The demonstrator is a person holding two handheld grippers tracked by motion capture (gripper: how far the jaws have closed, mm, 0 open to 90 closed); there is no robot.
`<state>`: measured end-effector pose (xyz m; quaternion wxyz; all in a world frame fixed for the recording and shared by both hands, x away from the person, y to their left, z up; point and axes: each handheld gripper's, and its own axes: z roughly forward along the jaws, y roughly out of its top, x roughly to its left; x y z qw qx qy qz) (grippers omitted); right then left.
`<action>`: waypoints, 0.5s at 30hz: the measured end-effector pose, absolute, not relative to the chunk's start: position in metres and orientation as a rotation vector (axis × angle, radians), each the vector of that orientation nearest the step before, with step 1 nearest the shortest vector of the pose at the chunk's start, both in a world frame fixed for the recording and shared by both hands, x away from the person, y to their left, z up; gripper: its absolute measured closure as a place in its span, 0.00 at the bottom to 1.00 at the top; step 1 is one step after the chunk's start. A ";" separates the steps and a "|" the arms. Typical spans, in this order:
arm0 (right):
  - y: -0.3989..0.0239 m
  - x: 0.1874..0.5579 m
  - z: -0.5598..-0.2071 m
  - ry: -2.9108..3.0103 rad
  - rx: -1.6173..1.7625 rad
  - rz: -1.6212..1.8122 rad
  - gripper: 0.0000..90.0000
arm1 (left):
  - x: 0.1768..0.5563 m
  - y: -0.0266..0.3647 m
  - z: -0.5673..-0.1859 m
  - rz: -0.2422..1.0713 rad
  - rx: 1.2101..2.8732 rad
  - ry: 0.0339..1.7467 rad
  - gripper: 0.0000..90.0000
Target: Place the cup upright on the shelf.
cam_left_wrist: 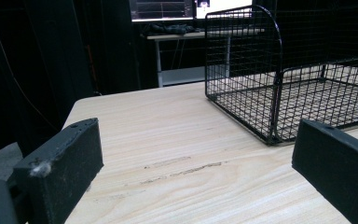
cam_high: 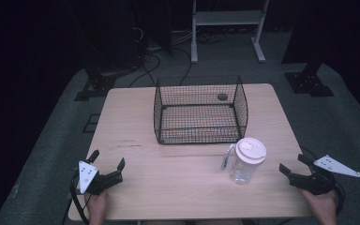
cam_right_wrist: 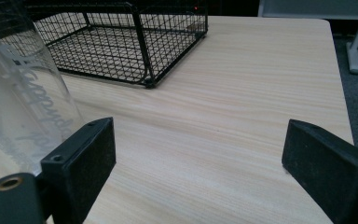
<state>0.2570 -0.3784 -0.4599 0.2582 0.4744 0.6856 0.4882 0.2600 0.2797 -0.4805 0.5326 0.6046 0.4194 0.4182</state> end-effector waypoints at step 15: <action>-0.376 0.252 -0.452 1.892 1.272 1.355 0.10 | 0.260 0.280 -0.481 0.999 1.441 0.998 0.01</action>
